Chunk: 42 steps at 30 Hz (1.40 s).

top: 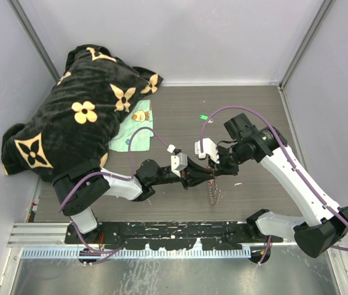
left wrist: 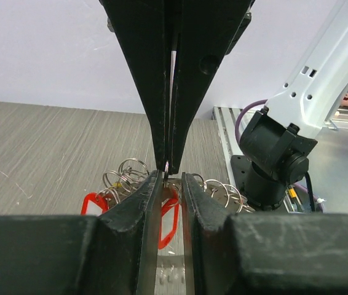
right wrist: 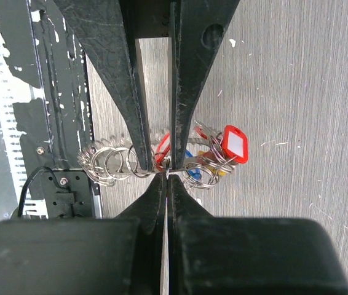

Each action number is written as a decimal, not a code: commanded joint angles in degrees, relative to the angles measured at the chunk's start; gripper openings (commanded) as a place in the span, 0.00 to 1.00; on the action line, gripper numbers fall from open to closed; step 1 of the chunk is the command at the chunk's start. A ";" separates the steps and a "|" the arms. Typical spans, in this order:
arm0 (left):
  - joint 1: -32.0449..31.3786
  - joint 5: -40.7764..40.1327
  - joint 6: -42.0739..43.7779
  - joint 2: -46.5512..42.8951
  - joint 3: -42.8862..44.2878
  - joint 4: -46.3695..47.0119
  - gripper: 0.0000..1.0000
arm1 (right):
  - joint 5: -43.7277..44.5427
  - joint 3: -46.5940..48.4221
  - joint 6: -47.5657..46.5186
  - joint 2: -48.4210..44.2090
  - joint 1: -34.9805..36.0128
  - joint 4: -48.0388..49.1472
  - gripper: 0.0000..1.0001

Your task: Remove the keys from the keyring

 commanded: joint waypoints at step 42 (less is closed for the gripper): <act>1.32 -4.26 -4.42 -16.03 -6.20 4.07 0.00 | -39.98 -3.17 -4.89 -5.45 -19.51 6.96 0.36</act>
